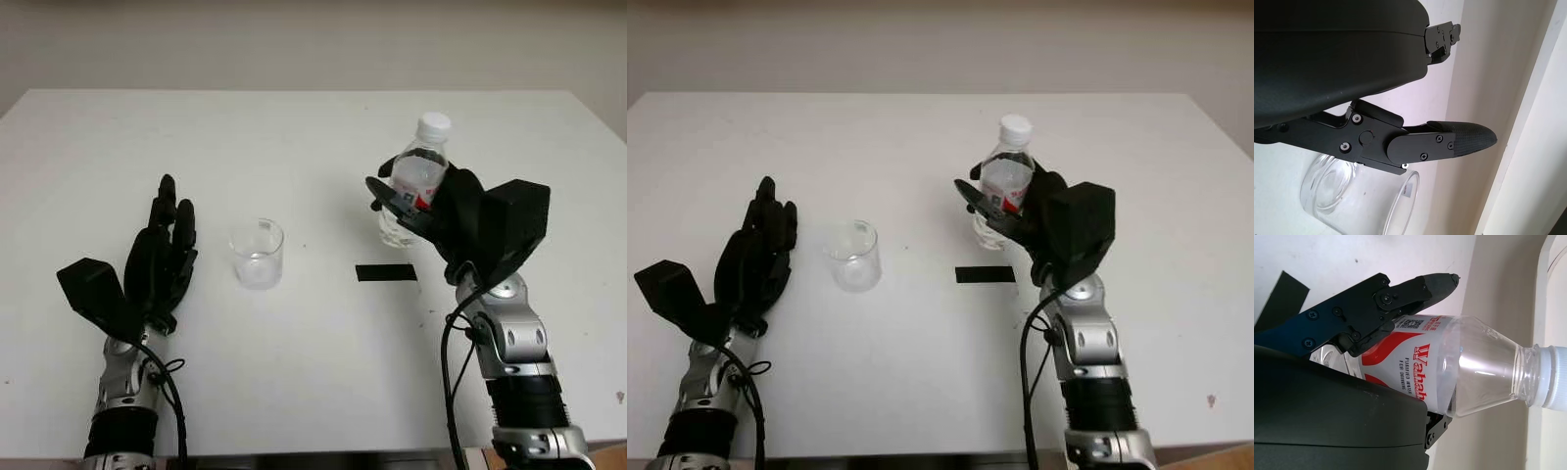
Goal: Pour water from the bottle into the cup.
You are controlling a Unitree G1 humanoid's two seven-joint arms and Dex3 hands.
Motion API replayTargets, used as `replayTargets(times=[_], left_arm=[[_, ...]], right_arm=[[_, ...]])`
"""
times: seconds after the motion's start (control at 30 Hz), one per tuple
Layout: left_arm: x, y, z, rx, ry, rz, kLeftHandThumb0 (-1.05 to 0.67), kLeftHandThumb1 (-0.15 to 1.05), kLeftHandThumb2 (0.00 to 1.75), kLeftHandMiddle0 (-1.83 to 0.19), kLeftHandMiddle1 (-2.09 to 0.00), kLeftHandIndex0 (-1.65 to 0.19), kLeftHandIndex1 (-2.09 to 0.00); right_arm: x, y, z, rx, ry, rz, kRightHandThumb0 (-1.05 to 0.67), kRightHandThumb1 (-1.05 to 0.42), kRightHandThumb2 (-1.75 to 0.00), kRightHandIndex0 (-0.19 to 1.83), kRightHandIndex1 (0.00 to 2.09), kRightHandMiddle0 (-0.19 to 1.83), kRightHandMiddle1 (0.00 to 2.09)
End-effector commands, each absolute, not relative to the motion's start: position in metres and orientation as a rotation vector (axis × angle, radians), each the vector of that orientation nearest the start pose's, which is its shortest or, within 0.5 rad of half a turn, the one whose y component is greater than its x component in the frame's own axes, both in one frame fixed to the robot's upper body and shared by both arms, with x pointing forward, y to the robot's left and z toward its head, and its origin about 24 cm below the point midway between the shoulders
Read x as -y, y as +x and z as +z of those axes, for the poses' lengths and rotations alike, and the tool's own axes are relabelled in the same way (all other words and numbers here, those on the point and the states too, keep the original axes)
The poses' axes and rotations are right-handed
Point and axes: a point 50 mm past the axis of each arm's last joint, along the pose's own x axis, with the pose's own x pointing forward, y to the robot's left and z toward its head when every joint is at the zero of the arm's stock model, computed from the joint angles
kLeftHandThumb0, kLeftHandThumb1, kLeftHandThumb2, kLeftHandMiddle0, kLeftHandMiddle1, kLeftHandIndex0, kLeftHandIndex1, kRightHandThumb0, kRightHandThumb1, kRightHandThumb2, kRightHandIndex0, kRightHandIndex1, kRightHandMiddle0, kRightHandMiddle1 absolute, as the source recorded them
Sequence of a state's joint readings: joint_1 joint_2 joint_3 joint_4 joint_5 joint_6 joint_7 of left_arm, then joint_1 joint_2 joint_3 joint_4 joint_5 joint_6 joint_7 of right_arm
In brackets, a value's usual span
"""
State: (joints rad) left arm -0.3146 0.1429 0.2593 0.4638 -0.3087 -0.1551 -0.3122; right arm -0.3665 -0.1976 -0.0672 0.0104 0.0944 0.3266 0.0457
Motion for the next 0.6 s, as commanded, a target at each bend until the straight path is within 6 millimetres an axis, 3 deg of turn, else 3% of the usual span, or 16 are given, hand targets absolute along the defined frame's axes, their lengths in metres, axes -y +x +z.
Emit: replayTargets(times=[0.0,0.57], left_arm=[[-0.210,0.299,0.031,0.025,-0.238,-0.060,-0.77,1.05,0.45,0.19,-0.03,0.19,0.00],[-0.212,0.296,0.029,0.024,-0.237,-0.048,-0.76,1.05,0.45,0.19,-0.04,0.19,-0.01]], right_arm=[[0.177,0.316,0.125,0.048,-0.104,0.045,-0.36,-1.05,-0.32,1.30,2.09,0.84,2.09],[0.161,0.325,0.097,-0.086,-0.136,0.064,-0.35,-1.05,-0.36,1.33,2.09,0.94,2.09]])
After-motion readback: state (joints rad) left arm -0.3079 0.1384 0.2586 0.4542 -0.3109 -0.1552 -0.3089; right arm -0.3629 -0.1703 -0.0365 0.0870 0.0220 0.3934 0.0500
